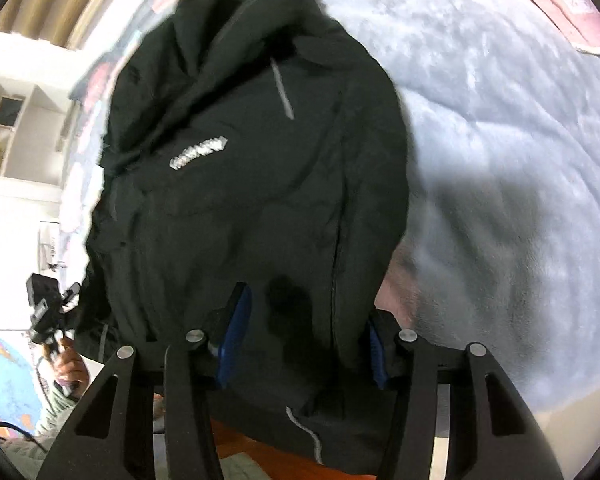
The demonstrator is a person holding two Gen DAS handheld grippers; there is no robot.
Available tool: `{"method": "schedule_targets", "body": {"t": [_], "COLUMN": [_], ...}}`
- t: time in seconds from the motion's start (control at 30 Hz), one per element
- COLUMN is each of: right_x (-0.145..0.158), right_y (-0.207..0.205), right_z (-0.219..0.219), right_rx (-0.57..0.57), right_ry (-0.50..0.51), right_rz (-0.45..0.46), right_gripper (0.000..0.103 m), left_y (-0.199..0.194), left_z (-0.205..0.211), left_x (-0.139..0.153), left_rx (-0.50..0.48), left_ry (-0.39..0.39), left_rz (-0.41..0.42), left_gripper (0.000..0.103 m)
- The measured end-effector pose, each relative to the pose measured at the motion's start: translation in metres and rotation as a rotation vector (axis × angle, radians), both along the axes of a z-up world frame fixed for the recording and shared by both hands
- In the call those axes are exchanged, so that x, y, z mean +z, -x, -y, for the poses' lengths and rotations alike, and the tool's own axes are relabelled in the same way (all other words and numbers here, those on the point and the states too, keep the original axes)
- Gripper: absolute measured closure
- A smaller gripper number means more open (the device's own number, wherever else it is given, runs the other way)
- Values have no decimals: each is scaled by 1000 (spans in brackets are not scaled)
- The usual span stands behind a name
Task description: Fold large clothes
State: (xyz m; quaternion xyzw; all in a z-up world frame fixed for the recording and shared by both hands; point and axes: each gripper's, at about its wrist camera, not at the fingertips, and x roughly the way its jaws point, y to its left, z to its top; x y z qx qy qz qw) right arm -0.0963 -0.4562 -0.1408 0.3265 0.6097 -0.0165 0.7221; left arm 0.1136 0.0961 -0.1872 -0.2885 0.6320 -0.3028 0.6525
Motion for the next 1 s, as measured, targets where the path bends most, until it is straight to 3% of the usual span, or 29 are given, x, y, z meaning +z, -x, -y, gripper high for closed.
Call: {"method": "schedule_targets", "body": {"t": [0.2, 0.4, 0.47, 0.5, 0.53, 0.6, 0.7, 0.83, 1.0], "right_x": [-20, -20, -19, -17, -13, -3, 20, 61, 101], "right_y": [34, 36, 26, 21, 16, 11, 8, -6, -34], "right_z": [-1, -20, -33, -39, -44, -45, -35, -28, -7], "right_rx": [-6, 136, 173, 186, 201, 203, 177, 165, 128], "right_ry": [-65, -51, -18, -10, 7, 31, 23, 1, -26], "right_rz": [-60, -83, -70, -62, -47, -14, 41, 150, 264], "right_gripper": [47, 43, 50, 60, 67, 71, 76, 77, 77], "left_y": [18, 30, 27, 25, 23, 19, 12, -13, -51], "left_z": [-16, -6, 4, 10, 17, 28, 34, 33, 33], "left_x": [-10, -15, -18, -18, -15, 0, 30, 77, 124], "left_rx": [-32, -69, -88, -102, -116, -137, -123, -40, 28], "left_ry": [-77, -119, -191, -235, -275, -320, -287, -167, -81], "left_rz": [-59, -90, -81, -70, -49, 16, 92, 180, 282], "left_gripper": [54, 52, 52, 68, 90, 91, 92, 92, 92]}}
